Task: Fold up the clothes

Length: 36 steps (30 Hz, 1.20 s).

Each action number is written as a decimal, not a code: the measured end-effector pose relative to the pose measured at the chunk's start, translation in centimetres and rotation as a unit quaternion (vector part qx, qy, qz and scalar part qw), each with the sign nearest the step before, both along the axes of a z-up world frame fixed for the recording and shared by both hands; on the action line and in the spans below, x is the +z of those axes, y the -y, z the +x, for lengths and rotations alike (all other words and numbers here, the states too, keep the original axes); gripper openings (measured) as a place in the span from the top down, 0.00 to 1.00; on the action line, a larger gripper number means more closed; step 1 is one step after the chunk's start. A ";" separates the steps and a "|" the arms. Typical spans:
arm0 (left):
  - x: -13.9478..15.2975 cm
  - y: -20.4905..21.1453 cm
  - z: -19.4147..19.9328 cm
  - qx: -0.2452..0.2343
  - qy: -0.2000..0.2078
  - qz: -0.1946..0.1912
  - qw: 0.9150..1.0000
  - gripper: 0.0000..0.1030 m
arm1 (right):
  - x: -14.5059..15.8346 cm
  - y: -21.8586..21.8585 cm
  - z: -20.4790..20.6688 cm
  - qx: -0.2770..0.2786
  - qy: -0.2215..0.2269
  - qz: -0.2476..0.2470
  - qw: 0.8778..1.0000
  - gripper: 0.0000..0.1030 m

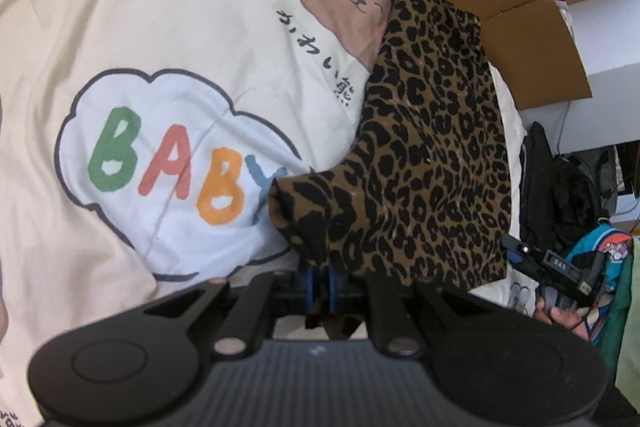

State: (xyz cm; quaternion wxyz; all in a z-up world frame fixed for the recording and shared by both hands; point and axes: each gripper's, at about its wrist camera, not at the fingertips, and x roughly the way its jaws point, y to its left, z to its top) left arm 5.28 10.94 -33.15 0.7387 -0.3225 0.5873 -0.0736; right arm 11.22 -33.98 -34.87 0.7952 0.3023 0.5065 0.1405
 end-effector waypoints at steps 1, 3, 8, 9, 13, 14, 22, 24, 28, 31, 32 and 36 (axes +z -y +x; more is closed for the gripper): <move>0.0 0.0 0.0 0.000 0.000 0.000 1.000 0.93 | -0.3 0.1 0.1 0.003 -0.001 0.012 1.000 0.49; -0.1 0.0 -0.1 0.000 -0.001 0.000 1.000 0.93 | -0.8 0.3 0.5 0.010 -0.003 0.033 0.999 0.49; -0.4 0.0 0.0 0.001 -0.003 -0.001 1.000 0.93 | -2.1 0.1 1.9 0.035 -0.008 0.073 0.997 0.50; -0.5 0.0 0.0 0.001 -0.004 -0.001 1.000 0.93 | -2.1 0.0 2.2 0.040 -0.008 0.074 0.996 0.50; -0.6 0.0 0.0 0.001 -0.004 -0.002 1.000 0.93 | -2.3 0.0 2.8 0.052 -0.009 0.084 0.995 0.51; -0.7 0.0 0.0 0.001 -0.005 -0.002 1.000 0.93 | -2.4 0.1 2.9 0.055 -0.009 0.088 0.995 0.52; -0.8 -0.1 -0.1 0.003 -0.004 -0.008 1.000 0.93 | -2.4 0.4 2.2 0.072 -0.006 0.084 0.994 0.98; -0.6 -0.2 -0.2 0.005 -0.001 -0.011 1.000 0.93 | -1.9 0.3 1.9 0.073 0.003 0.081 0.994 0.98; 0.6 -0.6 -0.3 0.005 0.012 -0.021 1.000 0.93 | -0.4 0.4 0.9 0.055 0.016 0.092 0.994 0.99; 1.5 -0.8 -0.5 0.004 0.019 -0.025 1.000 0.93 | 0.5 0.4 0.1 0.041 0.016 0.111 0.993 0.99; 1.8 -0.9 -0.6 0.005 0.021 -0.026 0.999 0.93 | 0.8 0.4 -0.2 0.038 0.015 0.116 0.992 0.99; 2.8 -1.9 -1.1 0.011 0.028 -0.036 0.999 0.93 | 2.2 0.4 -1.5 0.032 0.011 0.138 0.990 0.99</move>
